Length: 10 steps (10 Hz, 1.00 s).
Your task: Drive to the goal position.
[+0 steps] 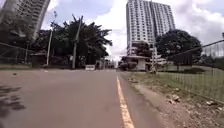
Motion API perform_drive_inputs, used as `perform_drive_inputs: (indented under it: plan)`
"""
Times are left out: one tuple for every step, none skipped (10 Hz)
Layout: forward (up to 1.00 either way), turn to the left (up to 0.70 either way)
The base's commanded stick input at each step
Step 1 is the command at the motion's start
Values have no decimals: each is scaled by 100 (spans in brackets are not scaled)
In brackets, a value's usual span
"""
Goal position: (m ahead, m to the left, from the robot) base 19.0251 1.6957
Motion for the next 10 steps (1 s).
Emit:
perform_drive_inputs:
  plan:
    - [70, 0]
    - [70, 0]
    - [70, 0]
    - [70, 0]
    - [70, 0]
    - [70, 0]
    - [70, 0]
    - [70, 0]
    - [70, 0]
    - [70, 0]
